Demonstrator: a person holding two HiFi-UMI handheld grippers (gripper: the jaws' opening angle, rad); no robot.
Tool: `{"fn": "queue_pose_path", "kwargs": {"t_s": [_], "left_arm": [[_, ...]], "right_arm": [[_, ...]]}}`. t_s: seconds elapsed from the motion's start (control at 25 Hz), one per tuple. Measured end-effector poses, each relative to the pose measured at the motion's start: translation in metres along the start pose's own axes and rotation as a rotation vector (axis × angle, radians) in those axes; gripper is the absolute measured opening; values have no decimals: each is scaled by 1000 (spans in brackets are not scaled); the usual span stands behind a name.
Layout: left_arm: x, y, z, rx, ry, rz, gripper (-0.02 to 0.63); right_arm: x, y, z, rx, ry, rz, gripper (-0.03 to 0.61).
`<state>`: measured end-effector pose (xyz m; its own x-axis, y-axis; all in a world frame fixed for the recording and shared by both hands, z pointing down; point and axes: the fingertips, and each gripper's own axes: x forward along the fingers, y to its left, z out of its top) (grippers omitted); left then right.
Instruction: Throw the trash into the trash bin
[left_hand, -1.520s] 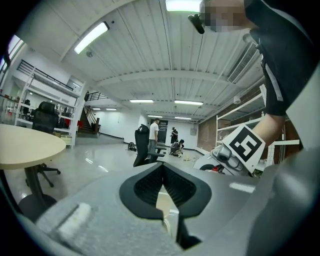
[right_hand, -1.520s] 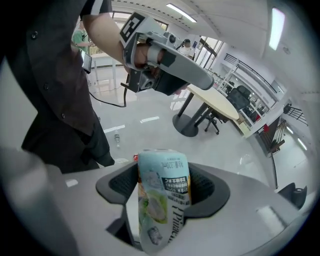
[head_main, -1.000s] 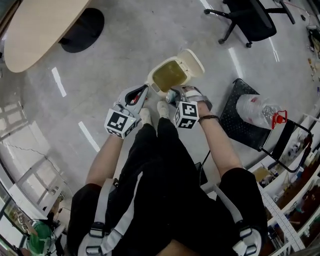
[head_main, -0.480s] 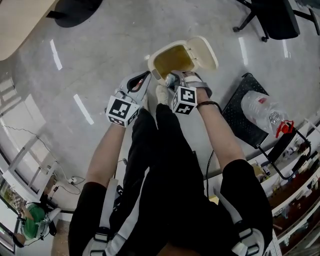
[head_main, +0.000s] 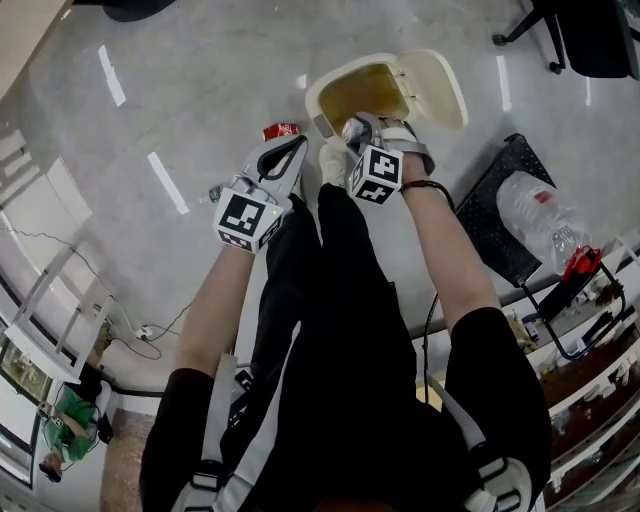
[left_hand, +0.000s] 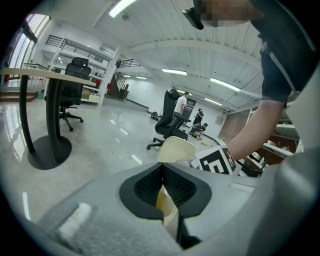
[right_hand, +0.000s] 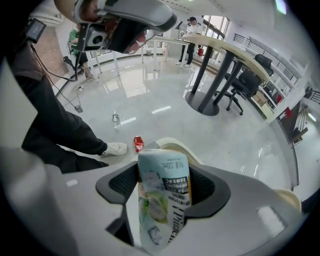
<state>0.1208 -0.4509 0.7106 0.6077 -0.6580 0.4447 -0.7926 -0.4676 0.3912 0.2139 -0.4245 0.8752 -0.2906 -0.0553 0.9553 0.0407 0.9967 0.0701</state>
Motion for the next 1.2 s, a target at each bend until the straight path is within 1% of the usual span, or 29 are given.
{"fn": "queue_pose_path", "kwargs": {"t_s": [0.16, 0.28, 0.32, 0.36, 0.4, 0.52, 0.56, 0.64, 0.68, 0.72, 0.76, 0.8, 0.92, 1.04, 1.2], "left_arm": [[-4, -1, -4, -12, 9, 4, 0], [-6, -3, -3, -12, 12, -3, 0], [-6, -4, -3, -12, 12, -5, 0], [-6, -4, -3, -12, 12, -6, 0], [-6, -3, -2, -12, 11, -5, 0], [-7, -3, 3, -12, 1, 1, 0], [-7, -4, 7, -12, -6, 3, 0], [-9, -7, 19, -5, -23, 7, 0], [-10, -9, 26, 1, -34, 10, 0], [-11, -10, 36, 9, -48, 13, 0], [-10, -11, 48, 18, -67, 16, 0], [-9, -12, 63, 30, -91, 20, 0], [-11, -19, 112, 71, -166, 26, 0], [-27, -40, 153, 103, -217, 21, 0], [-50, -51, 205, 126, -318, 39, 0]], "right_arm": [[10, -14, -1, 20, 16, -34, 301], [10, -16, 0, 45, 21, -22, 331], [8, -15, 0, 50, 20, -19, 325], [6, -15, 0, 55, 16, -22, 308], [3, -15, 1, 60, 9, -32, 274], [-15, -19, 1, 102, -35, -101, 155], [-25, -22, 1, 136, -57, -130, 110], [-51, -28, 3, 255, -114, -179, 37], [-66, -32, 4, 329, -145, -193, 11], [-82, -37, 6, 396, -175, -205, 6], [-97, -45, 8, 445, -203, -219, 6], [-111, -54, 10, 474, -228, -240, 6], [-157, -78, 18, 487, -288, -311, 6], [-211, -85, 29, 501, -351, -366, 6], [-284, -111, 44, 588, -505, -466, 6]]}}
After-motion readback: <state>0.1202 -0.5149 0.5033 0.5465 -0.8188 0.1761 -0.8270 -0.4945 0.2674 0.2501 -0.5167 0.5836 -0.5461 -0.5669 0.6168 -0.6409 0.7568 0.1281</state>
